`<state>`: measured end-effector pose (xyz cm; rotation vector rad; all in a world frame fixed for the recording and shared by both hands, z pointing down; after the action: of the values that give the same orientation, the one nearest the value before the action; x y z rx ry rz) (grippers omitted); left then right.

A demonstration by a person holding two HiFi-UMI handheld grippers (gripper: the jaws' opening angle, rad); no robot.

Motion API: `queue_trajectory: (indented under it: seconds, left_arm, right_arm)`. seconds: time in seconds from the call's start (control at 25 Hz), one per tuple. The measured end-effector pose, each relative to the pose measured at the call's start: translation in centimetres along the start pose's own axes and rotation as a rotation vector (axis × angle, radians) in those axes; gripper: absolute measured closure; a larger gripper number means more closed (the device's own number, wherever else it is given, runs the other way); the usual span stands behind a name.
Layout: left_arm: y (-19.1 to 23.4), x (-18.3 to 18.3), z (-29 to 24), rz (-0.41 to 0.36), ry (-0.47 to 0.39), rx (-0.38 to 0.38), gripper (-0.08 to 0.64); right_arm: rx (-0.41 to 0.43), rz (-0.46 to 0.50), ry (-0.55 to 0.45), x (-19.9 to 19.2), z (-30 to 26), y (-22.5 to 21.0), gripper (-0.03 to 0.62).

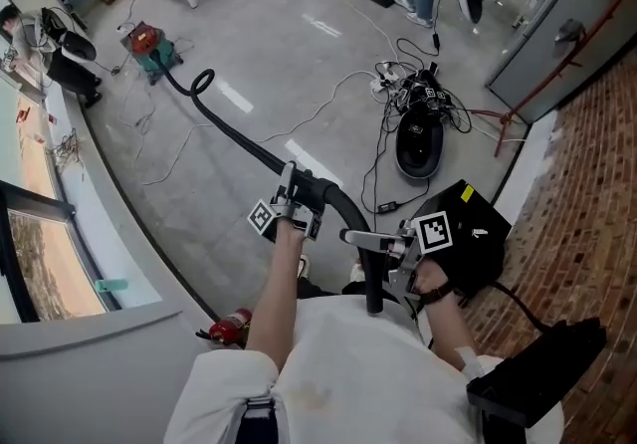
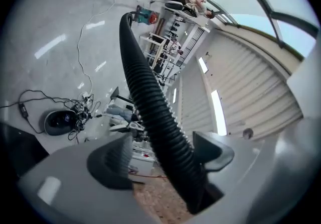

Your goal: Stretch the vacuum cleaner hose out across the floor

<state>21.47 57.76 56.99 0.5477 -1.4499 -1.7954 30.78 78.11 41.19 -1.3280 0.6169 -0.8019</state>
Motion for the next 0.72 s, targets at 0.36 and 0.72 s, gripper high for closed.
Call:
queue_trajectory:
  seconds: [0.36, 0.72]
  left_arm:
    - [-2.5, 5.4, -1.7, -0.089, -0.085, 0.238, 0.376]
    - [-4.1, 6.8, -1.6, -0.265, -0.156, 0.546, 0.385]
  right_arm:
    - [-0.274, 0.205, -0.062, 4.0, 0.2, -3.5, 0.35]
    - [-0.795, 0.885, -0.347, 8.1, 4.4, -2.1, 0.234]
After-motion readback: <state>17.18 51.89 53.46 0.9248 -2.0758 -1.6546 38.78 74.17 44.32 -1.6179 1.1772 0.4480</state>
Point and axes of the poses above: the fingertips, and each gripper's own axes: z backward along the fingers, y to its left, x out of its top, the point moved 6 cm from there along z, backward along the fingers, and after that the axes turned 11 degrees about -z, right-handed, at the moved point
